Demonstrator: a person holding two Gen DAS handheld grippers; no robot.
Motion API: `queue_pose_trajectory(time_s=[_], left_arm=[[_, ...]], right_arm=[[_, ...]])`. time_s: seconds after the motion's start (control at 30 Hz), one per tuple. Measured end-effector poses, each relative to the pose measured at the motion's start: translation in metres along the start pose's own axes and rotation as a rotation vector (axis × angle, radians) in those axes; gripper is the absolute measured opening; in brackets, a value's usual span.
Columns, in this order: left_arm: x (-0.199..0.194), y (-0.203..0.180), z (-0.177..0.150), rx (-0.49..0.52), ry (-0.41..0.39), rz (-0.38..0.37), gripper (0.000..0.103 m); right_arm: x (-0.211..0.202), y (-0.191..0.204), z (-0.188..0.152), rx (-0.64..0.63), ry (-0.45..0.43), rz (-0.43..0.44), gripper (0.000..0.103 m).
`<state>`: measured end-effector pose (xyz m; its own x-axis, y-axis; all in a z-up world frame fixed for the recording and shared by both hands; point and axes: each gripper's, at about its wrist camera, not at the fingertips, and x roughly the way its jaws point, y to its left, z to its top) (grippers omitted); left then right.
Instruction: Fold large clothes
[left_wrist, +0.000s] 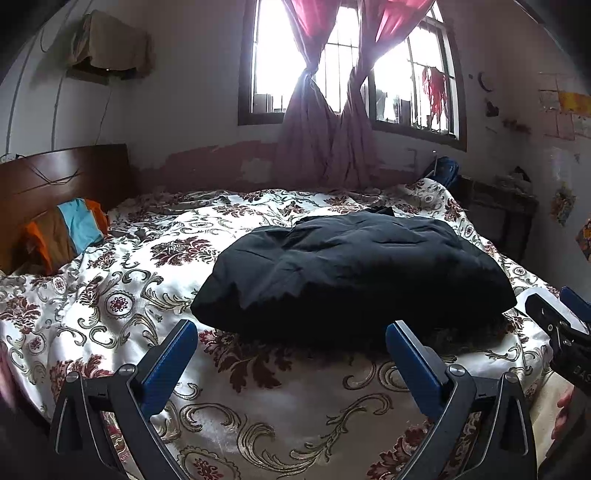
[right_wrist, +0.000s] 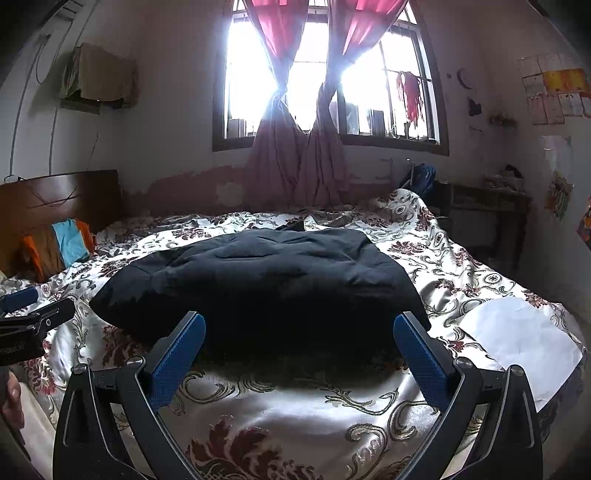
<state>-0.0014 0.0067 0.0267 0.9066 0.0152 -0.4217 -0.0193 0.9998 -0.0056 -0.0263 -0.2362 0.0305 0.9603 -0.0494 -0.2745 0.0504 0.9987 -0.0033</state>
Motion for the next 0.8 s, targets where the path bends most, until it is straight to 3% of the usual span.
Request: queue_pose_trajectory(time_s=[0.8], left_arm=[[0.0003, -0.0001, -0.0006, 0.009, 0.004, 0.0, 0.103]], right_arm=[[0.0002, 0.002, -0.0011, 0.006, 0.004, -0.001, 0.1]])
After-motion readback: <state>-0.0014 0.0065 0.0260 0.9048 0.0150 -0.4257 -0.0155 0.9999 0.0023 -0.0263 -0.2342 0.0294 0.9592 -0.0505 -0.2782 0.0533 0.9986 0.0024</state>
